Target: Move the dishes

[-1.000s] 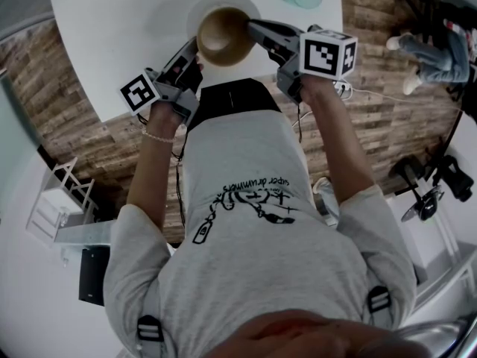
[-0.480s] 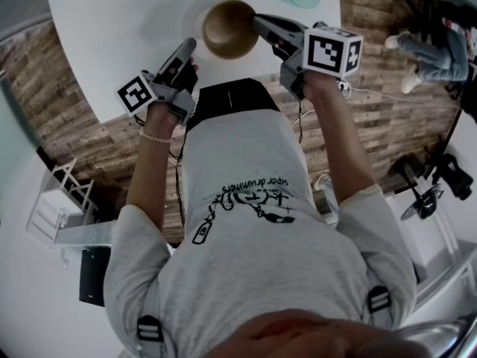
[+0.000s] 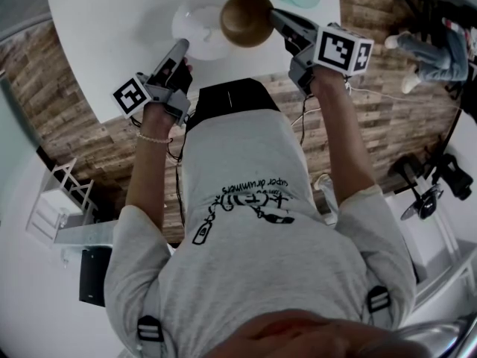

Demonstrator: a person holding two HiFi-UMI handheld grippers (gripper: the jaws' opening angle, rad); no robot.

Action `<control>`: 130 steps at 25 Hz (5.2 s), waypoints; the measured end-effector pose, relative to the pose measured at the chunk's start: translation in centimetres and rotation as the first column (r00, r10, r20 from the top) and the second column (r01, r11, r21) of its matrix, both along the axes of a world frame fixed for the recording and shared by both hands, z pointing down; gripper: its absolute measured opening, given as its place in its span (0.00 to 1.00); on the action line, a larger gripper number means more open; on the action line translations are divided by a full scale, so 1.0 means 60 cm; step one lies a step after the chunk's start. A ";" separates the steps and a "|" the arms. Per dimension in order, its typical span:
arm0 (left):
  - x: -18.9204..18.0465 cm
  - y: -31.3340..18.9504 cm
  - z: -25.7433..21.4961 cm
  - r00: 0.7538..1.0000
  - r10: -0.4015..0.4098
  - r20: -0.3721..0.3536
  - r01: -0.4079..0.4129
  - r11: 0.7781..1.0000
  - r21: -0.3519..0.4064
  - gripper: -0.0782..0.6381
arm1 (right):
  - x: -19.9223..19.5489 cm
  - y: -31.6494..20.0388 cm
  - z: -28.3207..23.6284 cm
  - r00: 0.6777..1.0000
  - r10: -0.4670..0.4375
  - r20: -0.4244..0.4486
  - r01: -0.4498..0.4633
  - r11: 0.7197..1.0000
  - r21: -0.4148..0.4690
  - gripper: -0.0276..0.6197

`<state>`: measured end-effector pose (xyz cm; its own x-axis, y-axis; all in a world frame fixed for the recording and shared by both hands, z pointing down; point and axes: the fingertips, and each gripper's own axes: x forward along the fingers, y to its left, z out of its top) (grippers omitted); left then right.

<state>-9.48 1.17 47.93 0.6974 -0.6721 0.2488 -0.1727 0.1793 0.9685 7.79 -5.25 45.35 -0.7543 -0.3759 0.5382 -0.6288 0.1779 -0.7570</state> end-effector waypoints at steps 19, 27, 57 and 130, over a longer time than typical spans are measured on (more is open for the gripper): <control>-0.015 0.008 0.013 0.999 -0.014 0.028 0.015 1.000 -0.013 0.13 | 0.078 -0.019 0.069 0.990 0.118 -0.079 -0.122 0.991 -0.046 0.11; -0.018 0.010 0.018 0.999 -0.022 0.034 0.023 0.999 -0.024 0.13 | 0.096 -0.023 0.105 0.983 0.150 -0.107 -0.159 0.984 -0.078 0.11; -0.023 0.017 0.036 0.998 -0.033 0.044 0.035 0.998 -0.047 0.13 | 0.123 -0.026 0.148 0.956 0.246 -0.162 -0.265 0.958 -0.112 0.11; -0.015 0.006 0.007 0.999 -0.025 0.026 0.026 1.000 -0.011 0.13 | 0.110 0.034 0.058 0.948 0.311 -0.071 -0.314 0.948 -0.042 0.34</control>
<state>-10.40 1.55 48.34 0.6735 -0.6866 0.2739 -0.1928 0.1945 0.9618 14.38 -3.20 48.80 -0.5675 -0.5576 0.6058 -0.6929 -0.0741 -0.7172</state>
